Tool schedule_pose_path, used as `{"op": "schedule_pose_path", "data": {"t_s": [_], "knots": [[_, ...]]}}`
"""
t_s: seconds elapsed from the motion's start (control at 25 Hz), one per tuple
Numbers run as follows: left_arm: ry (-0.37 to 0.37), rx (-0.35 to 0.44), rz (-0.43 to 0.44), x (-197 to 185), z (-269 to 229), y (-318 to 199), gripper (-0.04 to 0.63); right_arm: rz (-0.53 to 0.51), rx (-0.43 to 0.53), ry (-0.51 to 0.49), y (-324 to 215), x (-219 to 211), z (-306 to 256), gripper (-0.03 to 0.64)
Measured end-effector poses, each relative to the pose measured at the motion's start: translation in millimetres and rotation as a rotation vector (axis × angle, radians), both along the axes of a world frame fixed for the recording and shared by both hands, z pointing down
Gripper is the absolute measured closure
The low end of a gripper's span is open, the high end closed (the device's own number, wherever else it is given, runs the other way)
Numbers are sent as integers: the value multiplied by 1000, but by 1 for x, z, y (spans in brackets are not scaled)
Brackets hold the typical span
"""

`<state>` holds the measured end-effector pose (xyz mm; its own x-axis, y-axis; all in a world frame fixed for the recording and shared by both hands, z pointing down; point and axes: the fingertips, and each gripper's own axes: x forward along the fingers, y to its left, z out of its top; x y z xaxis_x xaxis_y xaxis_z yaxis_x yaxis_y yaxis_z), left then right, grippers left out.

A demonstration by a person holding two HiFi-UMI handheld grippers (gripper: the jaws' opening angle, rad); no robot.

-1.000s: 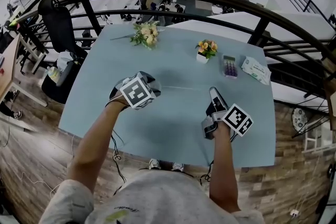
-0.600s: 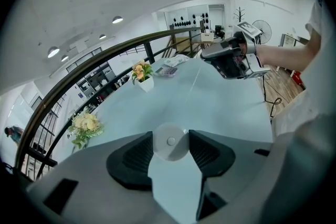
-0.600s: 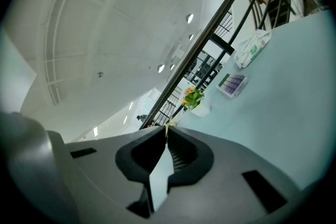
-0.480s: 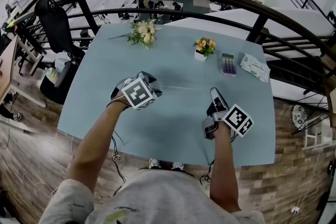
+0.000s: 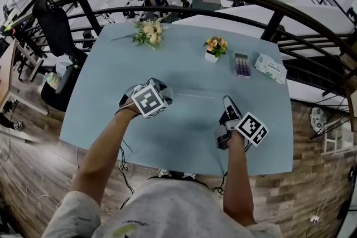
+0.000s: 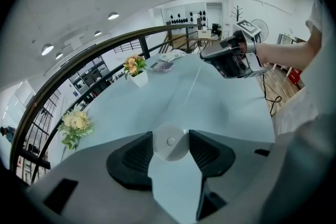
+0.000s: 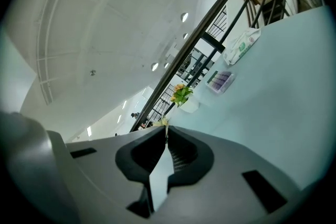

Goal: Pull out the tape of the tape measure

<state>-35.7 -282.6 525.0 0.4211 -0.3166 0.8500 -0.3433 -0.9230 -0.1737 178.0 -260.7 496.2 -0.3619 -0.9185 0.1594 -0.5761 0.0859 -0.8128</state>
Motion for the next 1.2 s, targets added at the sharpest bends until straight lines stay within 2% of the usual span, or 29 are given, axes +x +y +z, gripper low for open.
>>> {"op": "schedule_pose_path", "data": {"t_s": [0.52, 1.2], "knots": [[-20, -55, 30, 12, 44, -3, 380, 10, -88, 68, -2, 9, 39, 598], [-26, -91, 22, 16, 73, -16, 379, -15, -165, 211, -16, 6, 74, 598]]}}
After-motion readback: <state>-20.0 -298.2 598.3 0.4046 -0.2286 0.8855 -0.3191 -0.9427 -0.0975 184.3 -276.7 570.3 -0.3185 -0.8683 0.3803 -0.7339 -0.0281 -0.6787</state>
